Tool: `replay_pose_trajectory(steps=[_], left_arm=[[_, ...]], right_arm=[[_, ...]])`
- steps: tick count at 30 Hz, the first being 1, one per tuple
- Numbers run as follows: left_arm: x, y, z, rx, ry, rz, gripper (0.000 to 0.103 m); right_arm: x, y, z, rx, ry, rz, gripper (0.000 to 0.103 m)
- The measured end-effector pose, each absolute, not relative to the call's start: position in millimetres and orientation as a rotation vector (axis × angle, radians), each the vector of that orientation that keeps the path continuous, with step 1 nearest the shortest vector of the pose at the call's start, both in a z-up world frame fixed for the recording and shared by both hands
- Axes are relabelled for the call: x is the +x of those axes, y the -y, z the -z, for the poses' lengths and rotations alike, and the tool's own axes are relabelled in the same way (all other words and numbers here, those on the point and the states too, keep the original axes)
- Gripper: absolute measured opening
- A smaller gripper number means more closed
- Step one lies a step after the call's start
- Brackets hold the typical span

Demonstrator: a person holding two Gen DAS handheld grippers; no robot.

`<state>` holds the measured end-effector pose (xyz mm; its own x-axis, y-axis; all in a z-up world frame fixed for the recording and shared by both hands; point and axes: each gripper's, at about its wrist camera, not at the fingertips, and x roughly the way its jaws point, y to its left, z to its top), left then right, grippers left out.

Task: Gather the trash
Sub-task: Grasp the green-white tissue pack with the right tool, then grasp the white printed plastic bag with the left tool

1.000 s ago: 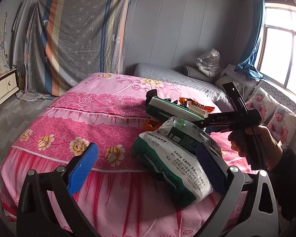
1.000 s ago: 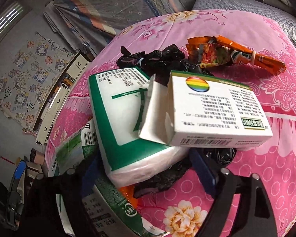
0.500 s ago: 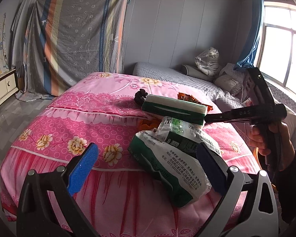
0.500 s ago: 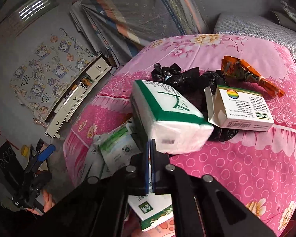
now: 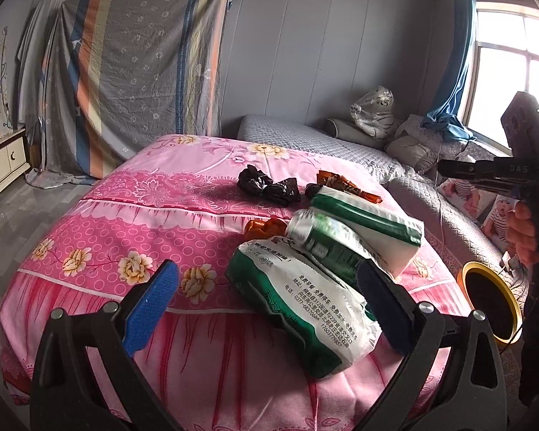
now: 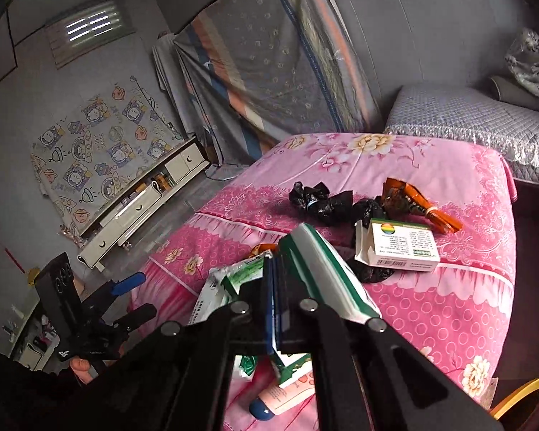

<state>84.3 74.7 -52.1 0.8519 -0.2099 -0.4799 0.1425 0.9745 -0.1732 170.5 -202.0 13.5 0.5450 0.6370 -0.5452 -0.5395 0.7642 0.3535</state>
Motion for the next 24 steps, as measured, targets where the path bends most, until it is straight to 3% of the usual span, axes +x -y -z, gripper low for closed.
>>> replay_pose_trajectory(steps=[6, 8, 9, 10, 20, 22, 24], left_arm=[[82.8, -70.5, 50.9, -0.141, -0.518, 0.207, 0.095], [83.3, -68.6, 50.8, -0.134, -0.521, 0.213, 0.095], [83.7, -68.2, 50.8, -0.134, -0.522, 0.216, 0.095], [83.3, -67.8, 50.5, -0.136, -0.522, 0.220, 0.095], [84.4, -68.7, 49.0, -0.124, -0.528, 0.201, 0.095], [86.0, -66.2, 49.2, -0.113, -0.540, 0.201, 0.095], [86.4, -62.8, 49.7, -0.093, -0.554, 0.207, 0.095]], right_arm=[[153.0, 196.4, -3.1, -0.120, -0.708, -0.597, 0.004], [158.4, 198.3, 9.1, -0.140, -0.740, -0.576, 0.043], [161.9, 200.2, 15.3, -0.152, -0.739, -0.567, 0.073], [164.5, 202.2, 19.6, -0.168, -0.720, -0.549, 0.078], [235.9, 183.1, 98.0, -0.233, -0.931, -0.564, 0.077], [248.0, 182.2, 109.5, -0.161, -0.967, -0.593, 0.047], [249.4, 184.3, 109.4, -0.093, -0.968, -0.602, 0.044]])
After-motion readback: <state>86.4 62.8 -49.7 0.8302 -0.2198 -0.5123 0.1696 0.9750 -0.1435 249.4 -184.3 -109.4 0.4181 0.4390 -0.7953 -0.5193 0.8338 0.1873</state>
